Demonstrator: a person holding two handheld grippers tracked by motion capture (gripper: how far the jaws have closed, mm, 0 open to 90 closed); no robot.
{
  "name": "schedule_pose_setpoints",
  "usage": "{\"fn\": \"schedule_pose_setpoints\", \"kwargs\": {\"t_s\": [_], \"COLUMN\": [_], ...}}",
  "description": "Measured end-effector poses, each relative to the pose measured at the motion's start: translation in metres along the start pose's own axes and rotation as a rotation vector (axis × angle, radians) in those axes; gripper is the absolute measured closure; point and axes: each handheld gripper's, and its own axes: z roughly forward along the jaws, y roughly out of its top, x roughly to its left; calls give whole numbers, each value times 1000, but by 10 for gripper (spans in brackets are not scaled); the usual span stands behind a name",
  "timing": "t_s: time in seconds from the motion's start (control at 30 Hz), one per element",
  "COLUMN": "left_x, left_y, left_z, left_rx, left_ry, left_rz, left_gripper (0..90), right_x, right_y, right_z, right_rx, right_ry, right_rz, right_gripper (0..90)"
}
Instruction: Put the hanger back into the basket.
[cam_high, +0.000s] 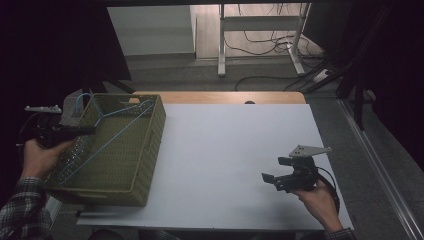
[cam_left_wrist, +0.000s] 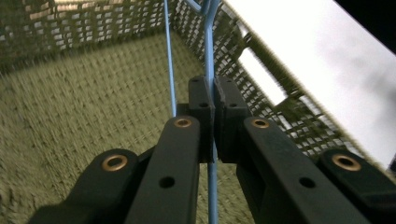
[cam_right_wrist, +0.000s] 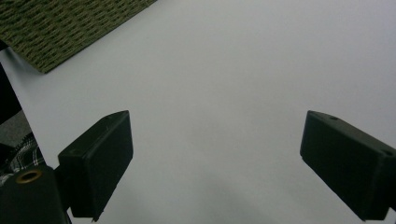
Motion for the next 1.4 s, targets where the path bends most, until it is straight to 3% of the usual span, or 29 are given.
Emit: {"fn": "schedule_pose_setpoints", "kwargs": {"t_s": [0.2, 0.37, 0.43, 0.53, 0.67, 0.77, 0.83, 0.97, 1.07, 1.13, 1.4], "left_x": [11, 14, 15, 9, -3, -18, -35, -68, -93, -107, -147], "left_y": [-12, -14, -13, -13, -17, -18, -17, -17, -18, -19, -34], "left_z": [23, 33, 32, 29, 23, 20, 18, 17, 18, 20, 33], "left_rx": [74, 134, 129, 125, 75, 36, -4, -40, -72, -92, -90], "left_ry": [42, 159, 194, 251, 244, 223, 191, 152, 112, 69, 26], "left_rz": [-66, -114, -145, -134, -135, -84, -42, 32, 74, 79, 115], "left_gripper": [877, 863, 766, 588, 436, 340, 278, 182, 140, 129, 69], "right_x": [0, 1, 1, 0, 0, 0, 1, 4, 5, 6, 10], "right_y": [-3, -5, -6, -7, -8, -9, -10, -12, -15, -17, -23], "right_z": [4, 7, 8, 6, 4, 2, -1, -7, -11, -13, -19], "right_rx": [19, 37, 38, 34, 22, 18, 11, -4, -6, -9, -21], "right_ry": [1, -3, -6, -6, -15, -17, -14, -13, -22, -24, -29], "right_rz": [-1, -11, -13, -8, -8, -10, -6, 1, 0, 4, 12], "right_gripper": [95, 95, 95, 95, 83, 65, 54, 30, 19, 12, 15]}}
